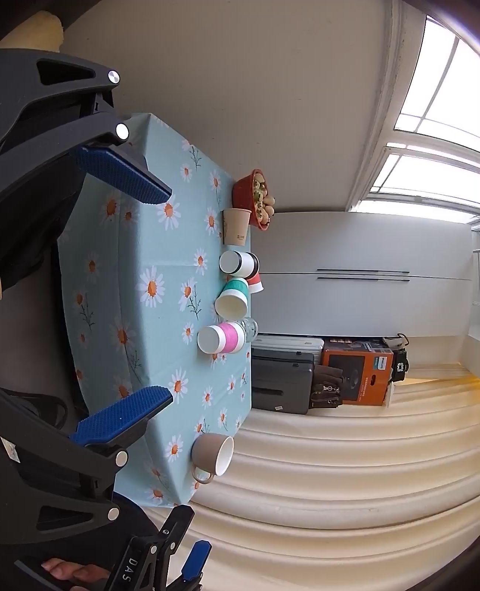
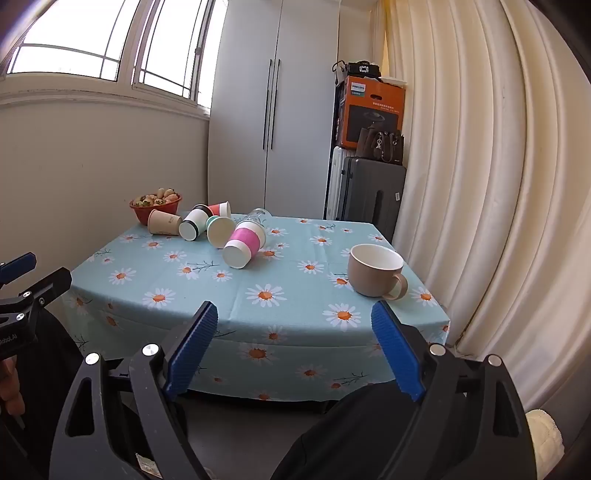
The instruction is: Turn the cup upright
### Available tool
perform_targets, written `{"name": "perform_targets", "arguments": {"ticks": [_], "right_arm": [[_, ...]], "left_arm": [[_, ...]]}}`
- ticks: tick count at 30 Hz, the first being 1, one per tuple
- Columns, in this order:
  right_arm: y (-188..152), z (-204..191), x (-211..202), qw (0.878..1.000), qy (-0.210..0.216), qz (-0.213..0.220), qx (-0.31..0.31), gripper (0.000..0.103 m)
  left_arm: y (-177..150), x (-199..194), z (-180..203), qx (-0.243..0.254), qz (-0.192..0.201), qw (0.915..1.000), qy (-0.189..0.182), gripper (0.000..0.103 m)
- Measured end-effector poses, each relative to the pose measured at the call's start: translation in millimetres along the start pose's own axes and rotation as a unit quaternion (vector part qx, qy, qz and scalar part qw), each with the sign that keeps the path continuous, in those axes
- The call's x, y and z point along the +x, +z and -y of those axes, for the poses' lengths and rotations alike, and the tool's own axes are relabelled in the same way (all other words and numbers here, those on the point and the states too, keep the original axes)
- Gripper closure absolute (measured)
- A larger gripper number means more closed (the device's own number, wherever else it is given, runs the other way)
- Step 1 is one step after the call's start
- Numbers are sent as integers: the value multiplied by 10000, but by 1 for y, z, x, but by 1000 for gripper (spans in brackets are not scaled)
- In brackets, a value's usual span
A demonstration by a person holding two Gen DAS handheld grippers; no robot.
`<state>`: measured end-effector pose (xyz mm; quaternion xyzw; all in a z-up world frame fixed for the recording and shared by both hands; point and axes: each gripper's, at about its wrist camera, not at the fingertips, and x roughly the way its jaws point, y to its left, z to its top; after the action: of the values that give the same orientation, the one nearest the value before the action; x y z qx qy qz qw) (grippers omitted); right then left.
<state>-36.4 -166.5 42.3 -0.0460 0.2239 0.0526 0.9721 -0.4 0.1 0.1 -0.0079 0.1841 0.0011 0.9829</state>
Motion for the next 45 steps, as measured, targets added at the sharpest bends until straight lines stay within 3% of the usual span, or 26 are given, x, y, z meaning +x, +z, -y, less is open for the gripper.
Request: {"name": "perform_targets", "arguments": {"ticks": [45], "right_arm": [[0, -1, 1, 10000, -5, -16, -26, 17]], "left_arm": [[-4, 1, 2, 80, -36, 10000, 7, 6]]}}
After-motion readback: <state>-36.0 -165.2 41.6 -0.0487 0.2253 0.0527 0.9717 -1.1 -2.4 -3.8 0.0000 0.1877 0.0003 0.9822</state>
